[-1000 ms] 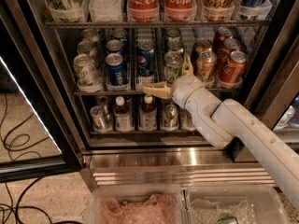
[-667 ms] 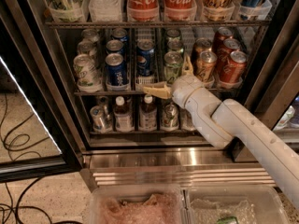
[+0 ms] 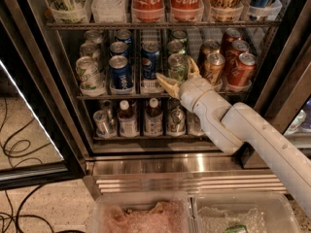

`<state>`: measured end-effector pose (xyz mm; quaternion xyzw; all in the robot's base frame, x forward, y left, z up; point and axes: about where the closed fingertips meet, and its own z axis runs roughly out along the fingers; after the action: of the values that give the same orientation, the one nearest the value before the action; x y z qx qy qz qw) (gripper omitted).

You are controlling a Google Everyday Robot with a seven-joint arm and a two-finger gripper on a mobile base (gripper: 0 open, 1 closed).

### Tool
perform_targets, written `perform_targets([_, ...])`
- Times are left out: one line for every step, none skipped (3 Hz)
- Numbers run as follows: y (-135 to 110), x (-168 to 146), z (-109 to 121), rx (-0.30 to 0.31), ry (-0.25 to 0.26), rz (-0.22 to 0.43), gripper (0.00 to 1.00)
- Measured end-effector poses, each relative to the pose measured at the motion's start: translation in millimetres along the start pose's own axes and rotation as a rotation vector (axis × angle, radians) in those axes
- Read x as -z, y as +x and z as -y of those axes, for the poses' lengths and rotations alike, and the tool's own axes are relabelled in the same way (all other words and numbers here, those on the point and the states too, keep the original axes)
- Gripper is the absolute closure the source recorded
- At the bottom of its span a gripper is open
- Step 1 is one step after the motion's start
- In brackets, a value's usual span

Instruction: Pick green can from middle shelf of fridge

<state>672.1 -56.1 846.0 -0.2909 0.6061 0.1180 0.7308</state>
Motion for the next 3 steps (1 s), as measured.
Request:
perform_targets([0.0,0.0,0.0,0.0,0.0,0.0,0.66])
perform_targets([0.0,0.0,-0.1,0.0,0.0,0.0,0.89])
perform_targets([-0.1,-0.1,-0.1,0.0,0.0,0.0,1.0])
